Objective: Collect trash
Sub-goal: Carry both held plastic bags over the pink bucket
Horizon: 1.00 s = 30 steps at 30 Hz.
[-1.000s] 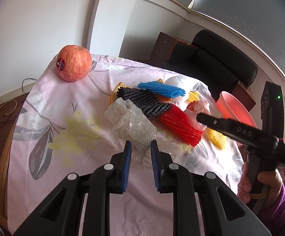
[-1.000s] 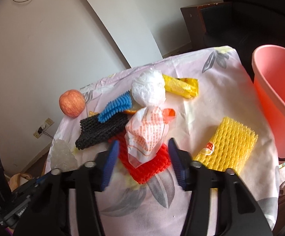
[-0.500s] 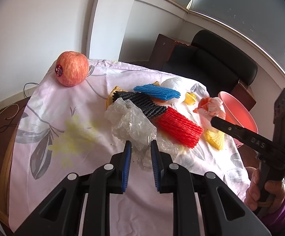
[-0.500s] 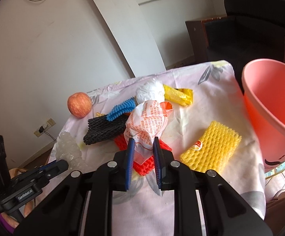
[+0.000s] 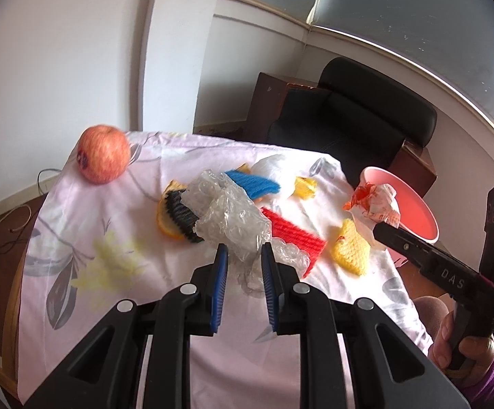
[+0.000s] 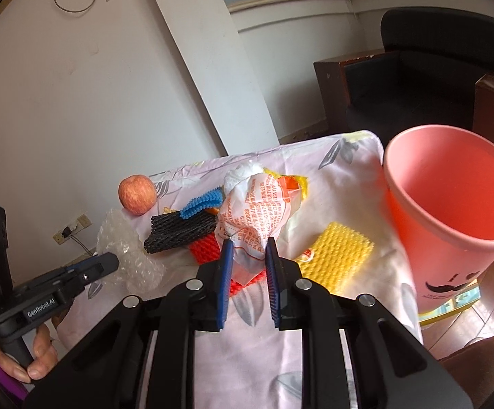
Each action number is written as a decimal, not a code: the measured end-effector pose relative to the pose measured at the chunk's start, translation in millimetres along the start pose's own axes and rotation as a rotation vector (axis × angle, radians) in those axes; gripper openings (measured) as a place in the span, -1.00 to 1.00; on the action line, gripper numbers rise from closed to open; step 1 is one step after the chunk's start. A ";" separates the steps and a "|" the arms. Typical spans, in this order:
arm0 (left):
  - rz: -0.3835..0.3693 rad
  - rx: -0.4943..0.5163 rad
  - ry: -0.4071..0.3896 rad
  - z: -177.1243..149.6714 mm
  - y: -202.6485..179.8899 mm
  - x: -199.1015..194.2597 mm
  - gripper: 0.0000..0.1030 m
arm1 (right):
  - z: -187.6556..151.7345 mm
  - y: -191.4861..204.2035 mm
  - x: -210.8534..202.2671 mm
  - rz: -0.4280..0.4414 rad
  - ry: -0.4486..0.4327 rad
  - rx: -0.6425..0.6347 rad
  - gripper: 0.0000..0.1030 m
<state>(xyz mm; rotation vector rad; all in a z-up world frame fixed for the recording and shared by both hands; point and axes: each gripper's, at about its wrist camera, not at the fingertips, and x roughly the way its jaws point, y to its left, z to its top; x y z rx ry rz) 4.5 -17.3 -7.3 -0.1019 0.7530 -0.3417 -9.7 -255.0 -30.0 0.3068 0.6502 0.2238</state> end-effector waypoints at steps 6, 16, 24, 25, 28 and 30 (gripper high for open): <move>-0.018 0.045 -0.020 8.5 -21.8 2.6 -0.63 | 0.3 -14.2 -15.2 -0.029 -0.035 0.010 -0.62; -0.082 0.120 -0.043 23.6 -64.7 12.5 -0.63 | 3.9 -46.1 -30.9 -0.090 -0.079 0.072 -0.62; -0.136 0.186 -0.060 36.9 -107.2 24.6 -0.63 | 8.9 -77.8 -45.7 -0.154 -0.130 0.113 -0.62; -0.143 0.192 -0.061 38.5 -112.6 27.0 -0.63 | 9.9 -82.4 -47.5 -0.166 -0.136 0.118 -0.62; -0.161 0.213 -0.061 42.4 -127.9 35.2 -0.63 | 9.1 -93.9 -53.0 -0.191 -0.151 0.129 -0.62; -0.171 0.230 -0.057 44.9 -139.6 42.1 -0.63 | 9.0 -100.9 -55.7 -0.205 -0.158 0.132 -0.62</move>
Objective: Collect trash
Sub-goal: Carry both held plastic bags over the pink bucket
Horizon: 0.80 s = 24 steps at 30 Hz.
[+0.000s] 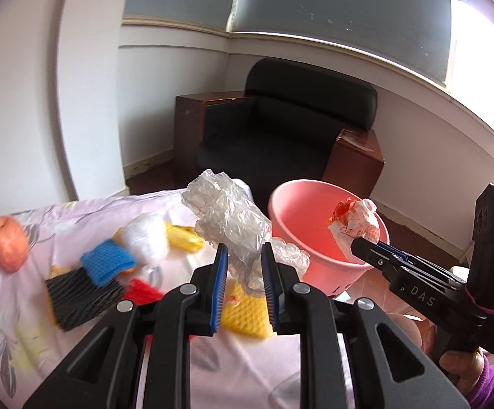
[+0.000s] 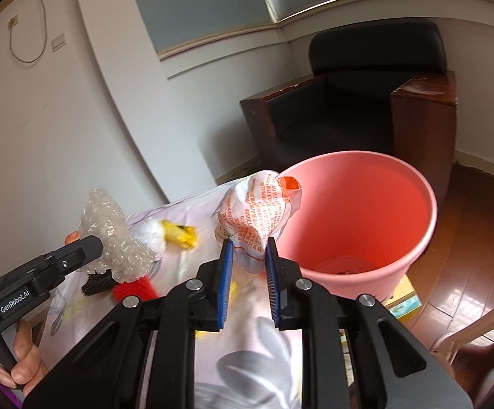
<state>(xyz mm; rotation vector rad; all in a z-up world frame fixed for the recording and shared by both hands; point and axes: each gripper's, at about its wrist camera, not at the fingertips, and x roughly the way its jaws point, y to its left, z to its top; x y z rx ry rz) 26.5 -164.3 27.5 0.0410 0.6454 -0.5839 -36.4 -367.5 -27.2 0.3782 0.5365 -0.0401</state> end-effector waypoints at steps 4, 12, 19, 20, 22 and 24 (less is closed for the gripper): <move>-0.020 0.026 0.008 7.5 -16.4 17.2 -0.63 | 5.8 -12.7 0.1 -0.032 -0.018 0.001 -0.62; -0.047 0.078 0.032 19.0 -48.2 53.1 -0.63 | 13.3 -36.7 7.8 -0.087 -0.015 0.015 -0.62; -0.049 0.113 0.061 22.6 -66.8 82.9 -0.63 | 13.3 -57.1 18.7 -0.120 0.013 0.042 -0.62; -0.050 0.117 0.066 21.1 -66.0 84.6 -0.63 | 12.0 -57.5 19.6 -0.124 0.016 0.043 -0.62; -0.049 0.121 0.077 21.7 -68.8 92.1 -0.63 | 11.7 -61.0 22.4 -0.135 0.021 0.047 -0.62; -0.049 0.127 0.086 21.6 -71.3 98.1 -0.63 | 11.9 -65.7 26.3 -0.143 0.029 0.055 -0.62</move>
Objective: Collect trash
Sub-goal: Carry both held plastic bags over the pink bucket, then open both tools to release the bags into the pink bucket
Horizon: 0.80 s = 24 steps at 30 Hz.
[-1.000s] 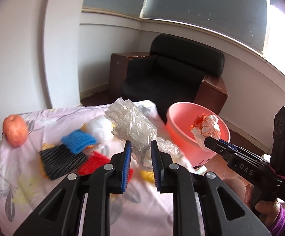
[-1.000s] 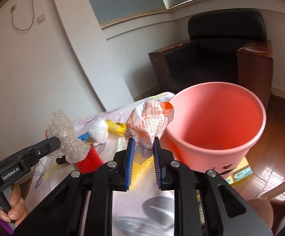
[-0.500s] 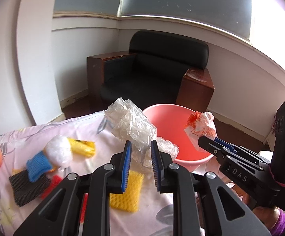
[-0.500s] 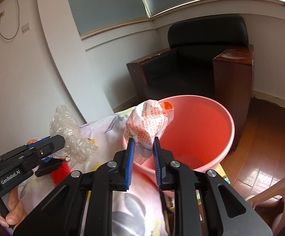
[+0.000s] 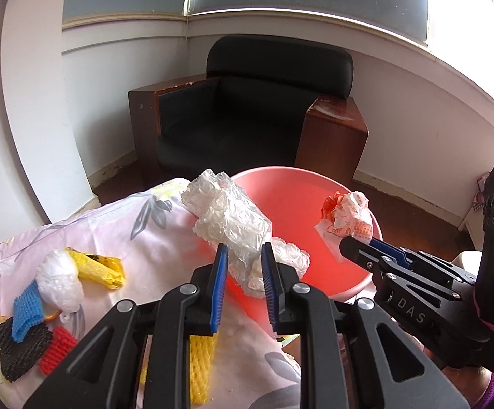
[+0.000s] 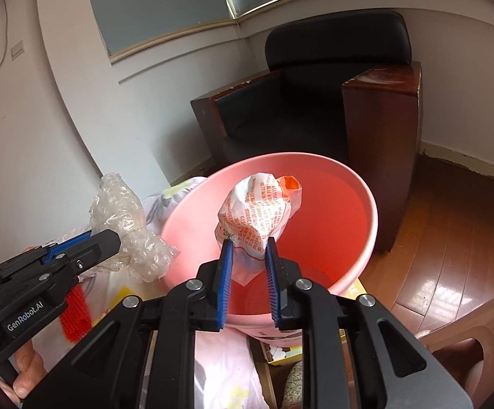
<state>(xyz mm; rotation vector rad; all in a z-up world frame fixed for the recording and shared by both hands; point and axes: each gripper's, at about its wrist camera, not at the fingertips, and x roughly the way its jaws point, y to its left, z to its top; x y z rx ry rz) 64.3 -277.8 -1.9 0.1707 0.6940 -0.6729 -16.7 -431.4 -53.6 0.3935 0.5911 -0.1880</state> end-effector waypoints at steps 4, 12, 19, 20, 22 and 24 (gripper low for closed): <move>-0.007 0.015 0.025 2.0 -3.4 15.2 -0.63 | -0.2 -6.6 5.8 -0.015 0.012 0.013 -0.62; -0.046 0.014 0.079 0.1 -9.2 35.1 -0.60 | -1.1 -20.3 12.1 -0.045 0.036 0.049 -0.62; -0.050 0.048 0.057 1.4 -14.8 30.9 -0.15 | 1.3 -28.9 15.4 -0.018 0.051 0.105 -0.36; -0.051 0.049 0.052 1.8 -14.5 29.1 -0.14 | 1.7 -28.6 14.0 -0.020 0.046 0.106 -0.23; -0.050 0.048 0.041 2.1 -13.2 24.3 -0.11 | 2.4 -28.5 11.5 -0.025 0.037 0.106 -0.14; -0.047 0.045 0.034 1.8 -12.2 19.2 -0.04 | 2.6 -29.1 10.3 -0.027 0.039 0.105 -0.14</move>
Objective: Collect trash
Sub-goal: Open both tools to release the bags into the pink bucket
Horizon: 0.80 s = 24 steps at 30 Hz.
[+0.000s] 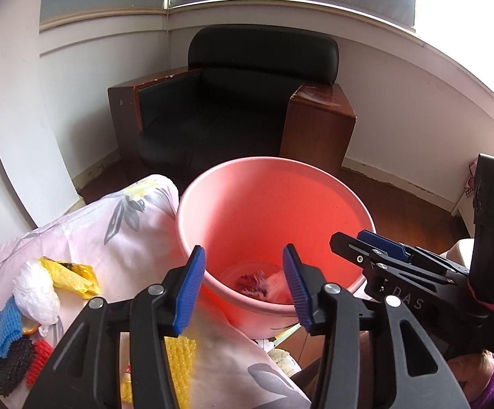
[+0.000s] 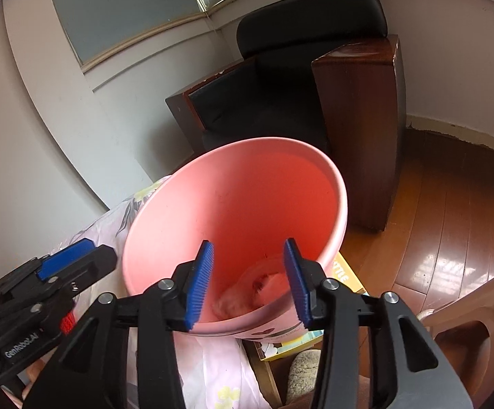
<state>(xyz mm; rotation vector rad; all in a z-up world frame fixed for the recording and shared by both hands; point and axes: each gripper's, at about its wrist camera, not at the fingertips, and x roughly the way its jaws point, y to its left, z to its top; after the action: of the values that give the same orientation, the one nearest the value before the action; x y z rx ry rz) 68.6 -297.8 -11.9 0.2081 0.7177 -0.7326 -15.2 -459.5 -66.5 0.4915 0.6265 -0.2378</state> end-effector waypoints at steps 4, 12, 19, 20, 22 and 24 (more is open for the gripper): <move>0.008 -0.007 -0.013 -1.7 2.6 -12.4 0.07 | -1.5 4.1 -7.8 0.012 -0.005 -0.009 -0.14; 0.007 -0.035 -0.027 -10.3 6.0 -41.7 0.12 | -7.7 22.8 -33.1 0.064 -0.037 -0.057 -0.14; 0.027 -0.062 -0.037 -32.0 20.9 -75.0 0.12 | -26.1 49.5 -42.9 0.133 -0.005 -0.096 -0.14; 0.032 -0.067 -0.038 -35.0 23.9 -78.8 0.12 | -28.5 53.3 -44.0 0.142 0.000 -0.100 -0.14; 0.046 -0.081 -0.037 -43.5 32.1 -87.6 0.12 | -34.6 62.1 -45.8 0.160 0.012 -0.113 -0.14; 0.059 -0.093 -0.037 -51.9 40.9 -95.9 0.12 | -39.6 70.1 -46.0 0.171 0.023 -0.124 -0.14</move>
<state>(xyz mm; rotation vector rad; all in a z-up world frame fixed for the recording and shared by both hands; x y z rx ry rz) 19.0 -194.7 10.2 0.1297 0.7063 -0.6441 -46.3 -376.1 -40.3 0.4260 0.6136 -0.0311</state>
